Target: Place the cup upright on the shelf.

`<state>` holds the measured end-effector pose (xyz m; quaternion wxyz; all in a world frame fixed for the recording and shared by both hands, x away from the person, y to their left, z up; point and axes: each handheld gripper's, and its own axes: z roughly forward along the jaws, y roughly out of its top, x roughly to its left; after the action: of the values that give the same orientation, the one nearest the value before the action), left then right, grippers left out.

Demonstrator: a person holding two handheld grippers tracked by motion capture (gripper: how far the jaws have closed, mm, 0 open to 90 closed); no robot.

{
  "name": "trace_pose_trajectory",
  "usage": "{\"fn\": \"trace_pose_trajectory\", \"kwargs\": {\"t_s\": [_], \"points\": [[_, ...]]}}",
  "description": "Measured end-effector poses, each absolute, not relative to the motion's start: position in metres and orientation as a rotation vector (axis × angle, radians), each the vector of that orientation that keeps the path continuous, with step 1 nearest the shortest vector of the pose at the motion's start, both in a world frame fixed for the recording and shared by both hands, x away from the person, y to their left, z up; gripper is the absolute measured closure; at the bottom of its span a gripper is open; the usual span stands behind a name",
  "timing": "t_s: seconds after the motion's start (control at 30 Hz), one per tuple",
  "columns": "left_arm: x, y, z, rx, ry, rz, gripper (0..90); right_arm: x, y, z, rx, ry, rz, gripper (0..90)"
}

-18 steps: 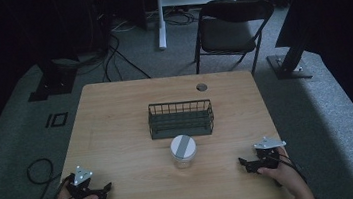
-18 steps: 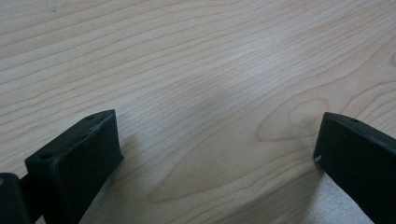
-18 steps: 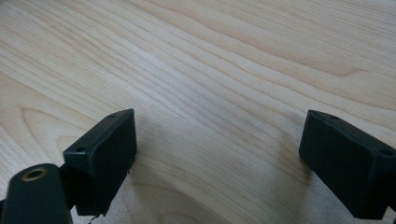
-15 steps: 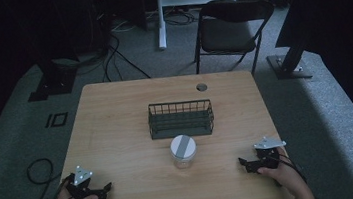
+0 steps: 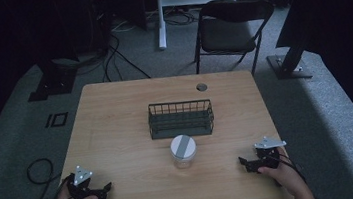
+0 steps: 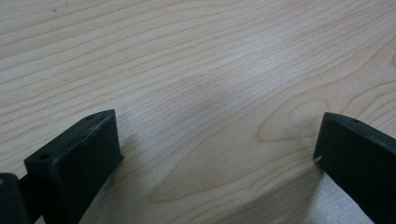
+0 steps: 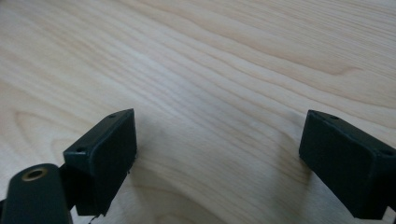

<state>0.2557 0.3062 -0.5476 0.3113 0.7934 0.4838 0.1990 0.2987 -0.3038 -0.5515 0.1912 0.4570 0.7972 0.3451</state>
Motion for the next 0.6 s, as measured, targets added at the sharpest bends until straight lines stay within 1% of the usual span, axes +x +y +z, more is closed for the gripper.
{"fn": "trace_pose_trajectory", "kwargs": {"t_s": [0.43, 0.6], "points": [[0.2556, 0.3061, -0.5477, 2.094, 1.279, 0.525, 0.7, 0.2998, -0.3038, -0.5514, 1.301, 2.224, 0.968, 11.2], [0.2556, 0.3061, -0.5477, 2.094, 1.279, 0.525, 0.7, 0.3007, -0.2975, -0.5508, 1.261, 2.248, 0.977, 11.2]]}}
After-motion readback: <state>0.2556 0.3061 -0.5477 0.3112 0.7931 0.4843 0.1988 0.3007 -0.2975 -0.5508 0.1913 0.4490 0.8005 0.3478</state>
